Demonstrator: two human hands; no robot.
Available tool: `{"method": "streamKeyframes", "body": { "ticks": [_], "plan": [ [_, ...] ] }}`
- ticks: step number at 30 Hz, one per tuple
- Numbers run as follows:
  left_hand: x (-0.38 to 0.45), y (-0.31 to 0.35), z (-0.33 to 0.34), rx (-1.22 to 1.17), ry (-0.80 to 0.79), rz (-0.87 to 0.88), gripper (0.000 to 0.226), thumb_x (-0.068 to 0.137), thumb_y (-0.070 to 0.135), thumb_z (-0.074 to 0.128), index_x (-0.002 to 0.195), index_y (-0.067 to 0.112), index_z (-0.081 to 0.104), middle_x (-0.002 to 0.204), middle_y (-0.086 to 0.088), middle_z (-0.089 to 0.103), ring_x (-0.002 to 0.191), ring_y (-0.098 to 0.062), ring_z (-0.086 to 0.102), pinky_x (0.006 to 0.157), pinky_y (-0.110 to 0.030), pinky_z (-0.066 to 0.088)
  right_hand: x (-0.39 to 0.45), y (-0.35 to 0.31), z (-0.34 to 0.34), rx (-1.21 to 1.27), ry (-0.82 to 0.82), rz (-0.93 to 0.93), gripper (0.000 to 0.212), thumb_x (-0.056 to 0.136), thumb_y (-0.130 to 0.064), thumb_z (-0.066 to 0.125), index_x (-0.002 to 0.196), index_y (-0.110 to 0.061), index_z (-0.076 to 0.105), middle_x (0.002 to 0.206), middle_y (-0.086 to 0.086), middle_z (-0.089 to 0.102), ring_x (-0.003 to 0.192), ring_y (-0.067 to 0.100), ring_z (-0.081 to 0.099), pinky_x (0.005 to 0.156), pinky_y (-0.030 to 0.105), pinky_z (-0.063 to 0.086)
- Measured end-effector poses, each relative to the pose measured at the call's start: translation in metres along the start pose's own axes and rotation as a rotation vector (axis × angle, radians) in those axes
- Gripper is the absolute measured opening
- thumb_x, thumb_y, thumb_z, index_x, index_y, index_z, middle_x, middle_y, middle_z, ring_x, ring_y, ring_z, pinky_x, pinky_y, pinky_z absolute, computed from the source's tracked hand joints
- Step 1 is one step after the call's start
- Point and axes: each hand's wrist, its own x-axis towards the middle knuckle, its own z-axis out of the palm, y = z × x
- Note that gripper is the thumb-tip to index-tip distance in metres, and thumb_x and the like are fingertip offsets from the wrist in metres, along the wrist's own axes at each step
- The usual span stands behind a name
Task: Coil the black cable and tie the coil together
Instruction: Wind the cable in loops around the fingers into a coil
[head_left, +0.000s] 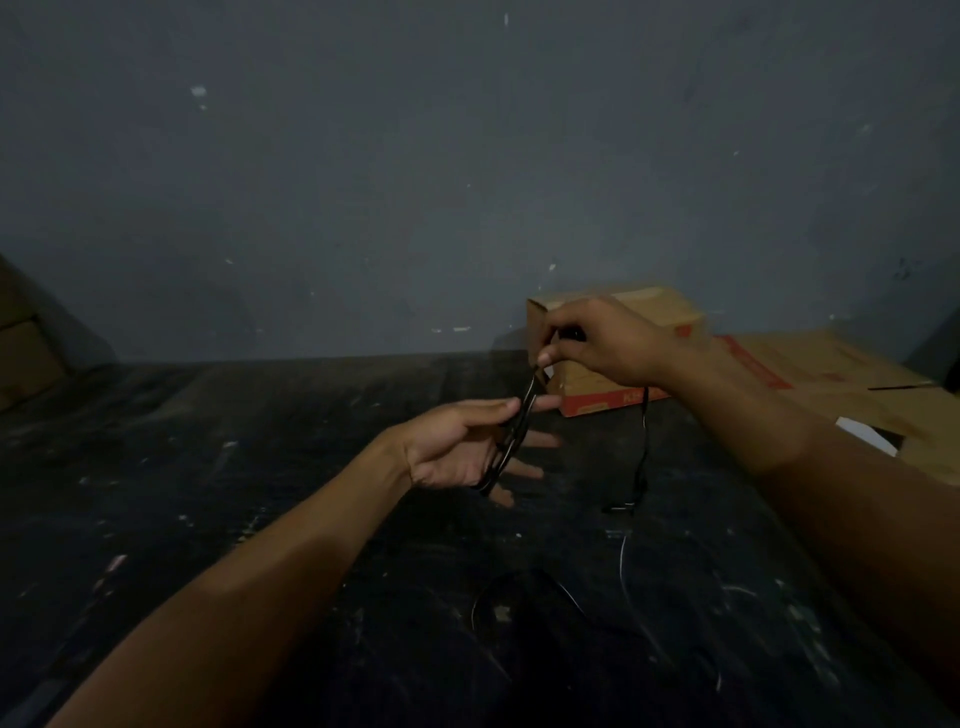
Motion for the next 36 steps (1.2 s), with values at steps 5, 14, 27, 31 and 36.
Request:
{"method": "streamKeyframes", "body": {
  "ticks": [5,14,27,31,36],
  "plan": [
    [0.000,-0.001,0.004,-0.035,-0.193,0.043,0.051,0.097,0.041,0.051,0.146,0.035,0.040,0.155,-0.015,0.037,0.140,-0.046,0.032,0.100,-0.066,0.037,-0.015,0.032,0.027,0.182,0.084,0.093,0.015,0.091,-0.025,0.060,0.086,-0.015,0.070,0.085,0.005,0.070,0.082,0.015,0.063,0.072,0.042,0.049],
    [0.003,0.023,0.018,-0.130,-0.236,0.241,0.050,0.098,0.040,0.045,0.147,0.037,0.038,0.157,-0.017,0.031,0.140,-0.050,0.026,0.100,-0.073,0.028,-0.064,0.033,0.132,0.605,-0.219,0.437,0.029,0.101,-0.037,0.038,0.094,-0.024,0.063,0.069,0.003,0.053,0.050,0.007,0.051,0.049,0.030,0.044],
    [0.009,0.024,-0.006,-0.189,0.106,0.384,0.042,0.093,0.045,0.043,0.134,0.042,0.052,0.151,-0.011,0.042,0.135,-0.050,0.037,0.098,-0.075,0.032,-0.059,-0.027,0.118,0.579,-0.437,0.227,0.045,0.099,-0.047,0.035,0.097,-0.015,0.067,0.062,-0.005,0.045,0.043,-0.006,0.044,0.042,0.008,0.036],
    [0.008,0.013,-0.019,-0.171,0.181,0.355,0.038,0.096,0.046,0.040,0.131,0.045,0.054,0.152,-0.008,0.039,0.140,-0.050,0.027,0.102,-0.075,0.026,-0.054,-0.039,0.096,0.451,-0.491,0.183,0.037,0.099,-0.038,0.043,0.101,-0.008,0.065,0.067,-0.002,0.050,0.057,0.005,0.050,0.055,0.020,0.042],
    [0.008,-0.005,-0.026,-0.097,0.261,0.225,0.038,0.089,0.048,0.049,0.124,0.046,0.061,0.157,-0.011,0.031,0.141,-0.047,0.027,0.110,-0.073,0.016,-0.042,-0.043,0.062,0.269,-0.681,0.217,0.028,0.096,-0.030,0.053,0.103,-0.005,0.062,0.063,-0.002,0.059,0.048,0.006,0.052,0.049,0.022,0.045]
  ]
}}
